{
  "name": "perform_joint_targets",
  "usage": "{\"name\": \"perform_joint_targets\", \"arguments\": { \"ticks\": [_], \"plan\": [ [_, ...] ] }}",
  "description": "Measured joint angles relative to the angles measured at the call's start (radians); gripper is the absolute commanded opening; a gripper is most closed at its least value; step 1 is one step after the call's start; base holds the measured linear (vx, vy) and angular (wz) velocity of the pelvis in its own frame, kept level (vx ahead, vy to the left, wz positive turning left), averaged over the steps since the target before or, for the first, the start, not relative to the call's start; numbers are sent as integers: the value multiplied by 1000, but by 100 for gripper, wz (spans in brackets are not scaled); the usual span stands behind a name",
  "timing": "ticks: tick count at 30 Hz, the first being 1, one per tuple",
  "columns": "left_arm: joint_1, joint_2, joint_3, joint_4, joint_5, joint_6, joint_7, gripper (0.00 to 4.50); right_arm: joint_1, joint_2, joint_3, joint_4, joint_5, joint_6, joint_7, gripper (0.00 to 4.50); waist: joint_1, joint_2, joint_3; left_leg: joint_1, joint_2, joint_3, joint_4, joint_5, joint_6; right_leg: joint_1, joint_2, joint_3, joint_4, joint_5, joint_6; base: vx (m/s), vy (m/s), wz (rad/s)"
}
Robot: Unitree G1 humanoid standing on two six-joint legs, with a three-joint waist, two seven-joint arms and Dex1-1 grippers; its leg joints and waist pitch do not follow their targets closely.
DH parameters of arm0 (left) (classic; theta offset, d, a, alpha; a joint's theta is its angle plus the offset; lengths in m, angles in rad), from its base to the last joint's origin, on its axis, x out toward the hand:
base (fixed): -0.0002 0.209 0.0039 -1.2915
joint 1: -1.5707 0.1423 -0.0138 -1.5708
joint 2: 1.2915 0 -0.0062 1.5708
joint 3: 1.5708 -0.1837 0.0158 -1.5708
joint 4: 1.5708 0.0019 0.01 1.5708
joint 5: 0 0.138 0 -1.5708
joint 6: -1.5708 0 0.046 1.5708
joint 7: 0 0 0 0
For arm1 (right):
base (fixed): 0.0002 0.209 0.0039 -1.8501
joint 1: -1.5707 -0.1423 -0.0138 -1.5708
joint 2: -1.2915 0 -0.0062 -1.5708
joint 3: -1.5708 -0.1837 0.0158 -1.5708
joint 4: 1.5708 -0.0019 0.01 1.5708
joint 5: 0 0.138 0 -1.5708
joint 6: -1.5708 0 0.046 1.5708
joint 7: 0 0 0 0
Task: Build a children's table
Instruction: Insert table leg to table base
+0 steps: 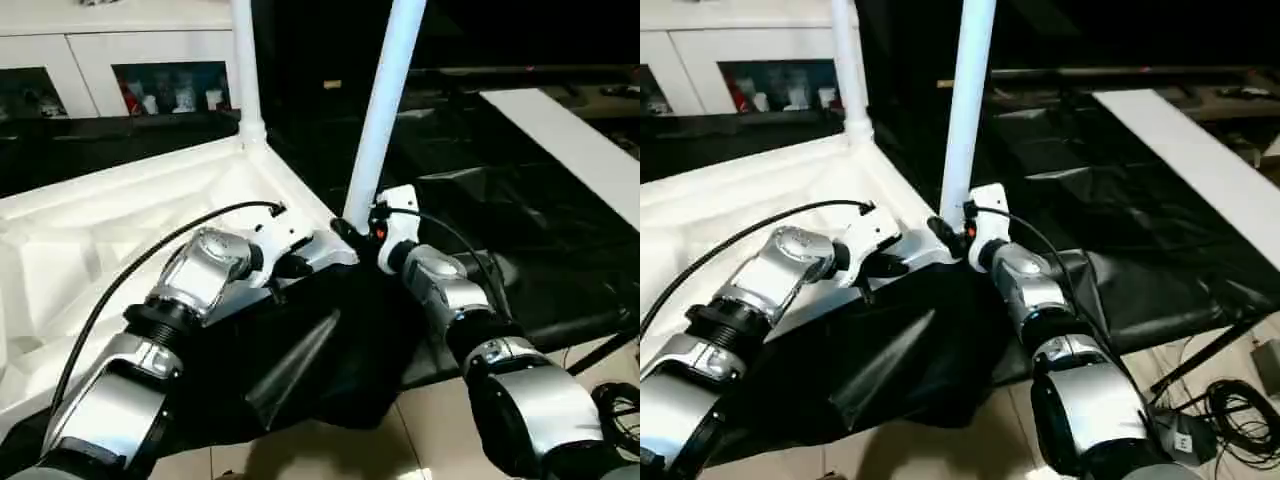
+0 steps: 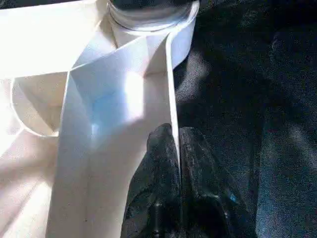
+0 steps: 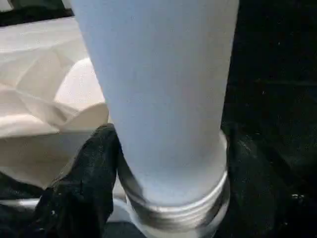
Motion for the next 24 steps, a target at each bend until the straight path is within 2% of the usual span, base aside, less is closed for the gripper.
{"name": "perform_joint_targets", "arguments": {
  "ticks": [2,4,8,15,18,24],
  "plan": [
    [0,2,0,0,0,-2,-2,0,7,-7,0,-1,2,-10,37,366,0,0,0,0,0,0,0,0,0,0,0,0,0,0,0,0,0,0],
    [0,4,0,0,0,-4,-3,0,14,-18,1,-5,2,-22,79,404,-1,0,1,0,0,0,0,0,0,0,0,0,0,0,0,0,0,0],
    [0,6,-1,4,-1,-23,-9,0,35,-36,10,-32,-5,-41,135,430,0,0,2,0,0,0,0,0,1,-1,0,0,0,0,0,0,0,0],
    [23,52,0,6,-20,-138,-84,0,129,-153,29,-199,-4,-45,319,430,2,-1,5,-4,0,0,2,0,5,-3,0,-1,1,0,0,0,0,0],
    [50,79,-1,-16,-34,-183,-149,0,169,-196,42,-286,16,4,425,430,4,-1,5,-4,1,0,2,0,6,-3,0,-2,2,0,0,0,0,0],
    [99,121,-16,-61,-58,-262,-262,0,259,-260,102,-450,19,40,579,430,23,-1,5,-4,1,0,6,0,6,-3,0,-1,3,0,0,0,0,0]
  ]
}}
